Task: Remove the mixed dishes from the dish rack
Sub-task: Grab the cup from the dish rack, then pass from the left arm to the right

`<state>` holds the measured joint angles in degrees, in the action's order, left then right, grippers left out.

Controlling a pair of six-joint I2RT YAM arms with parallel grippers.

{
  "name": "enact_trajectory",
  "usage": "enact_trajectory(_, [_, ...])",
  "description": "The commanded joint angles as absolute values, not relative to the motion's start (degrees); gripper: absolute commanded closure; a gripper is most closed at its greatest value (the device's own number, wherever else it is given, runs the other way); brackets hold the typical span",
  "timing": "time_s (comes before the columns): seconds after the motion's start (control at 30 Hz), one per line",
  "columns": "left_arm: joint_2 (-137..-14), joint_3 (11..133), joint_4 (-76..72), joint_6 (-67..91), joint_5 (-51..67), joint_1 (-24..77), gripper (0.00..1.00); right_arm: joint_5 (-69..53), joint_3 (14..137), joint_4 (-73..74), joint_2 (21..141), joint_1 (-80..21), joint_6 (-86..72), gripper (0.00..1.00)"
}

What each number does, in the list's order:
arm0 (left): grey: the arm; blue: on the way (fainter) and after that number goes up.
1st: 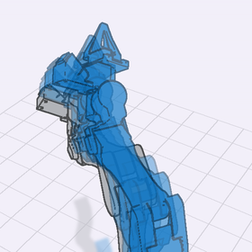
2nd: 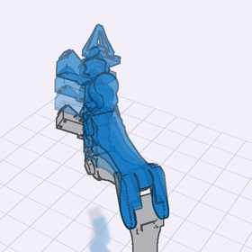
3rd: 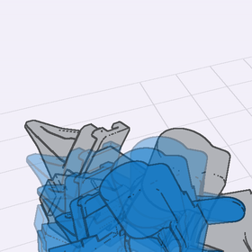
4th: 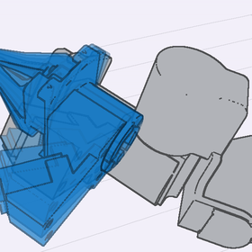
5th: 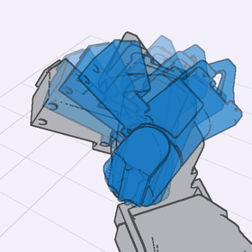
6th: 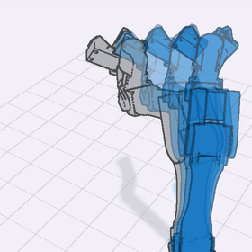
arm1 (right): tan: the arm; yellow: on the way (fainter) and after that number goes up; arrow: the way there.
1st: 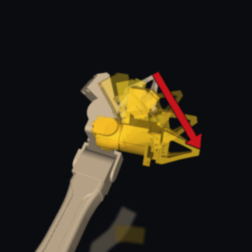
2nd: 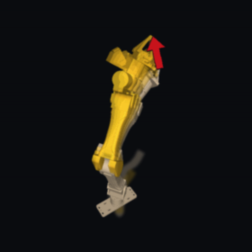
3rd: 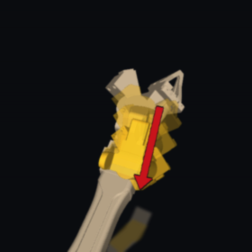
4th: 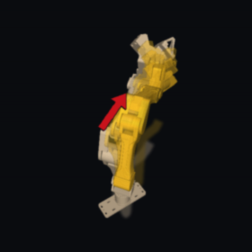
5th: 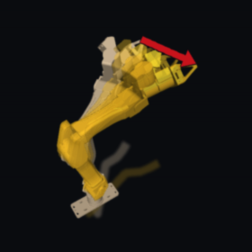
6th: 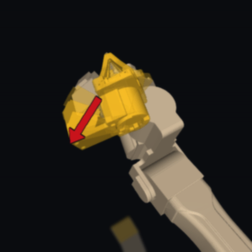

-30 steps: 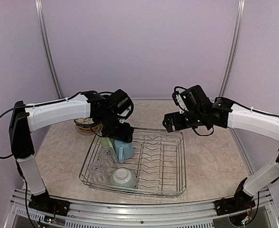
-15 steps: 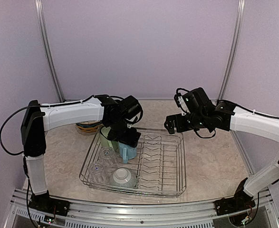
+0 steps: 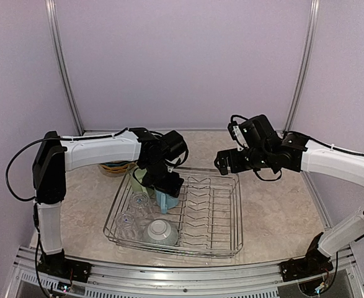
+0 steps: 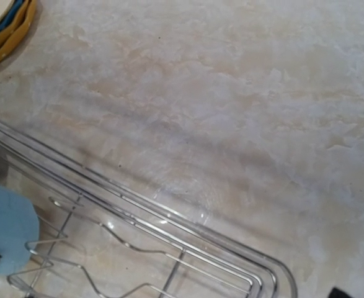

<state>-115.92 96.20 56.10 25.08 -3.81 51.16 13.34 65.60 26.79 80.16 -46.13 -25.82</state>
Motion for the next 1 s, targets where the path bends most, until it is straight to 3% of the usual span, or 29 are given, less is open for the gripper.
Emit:
enact_trajectory(0.0, [-116.21,98.3,56.28,24.14,-1.8,51.16,0.27,13.15,65.67,26.44,79.61,-46.76,-26.04,0.0])
enact_trajectory(0.2, [-112.4,96.92,54.1,22.8,-0.59,51.09,0.47,12.32,66.48,26.38,79.98,-46.75,-25.9,0.0])
enact_trajectory(0.4, [-104.1,92.2,48.54,20.58,2.77,50.46,0.56,10.15,65.69,24.33,79.51,-46.78,-26.93,0.0])
enact_trajectory(0.73, [-88.41,82.39,35.65,20.25,12.49,45.59,0.61,-3.26,63.36,11.37,80.26,-46.76,-31.76,0.0])
enact_trajectory(0.97, [-78.25,73.33,23.55,24.06,21.49,39.82,0.61,-21.47,59.23,-15.88,84.21,-46.75,-45.69,0.0])
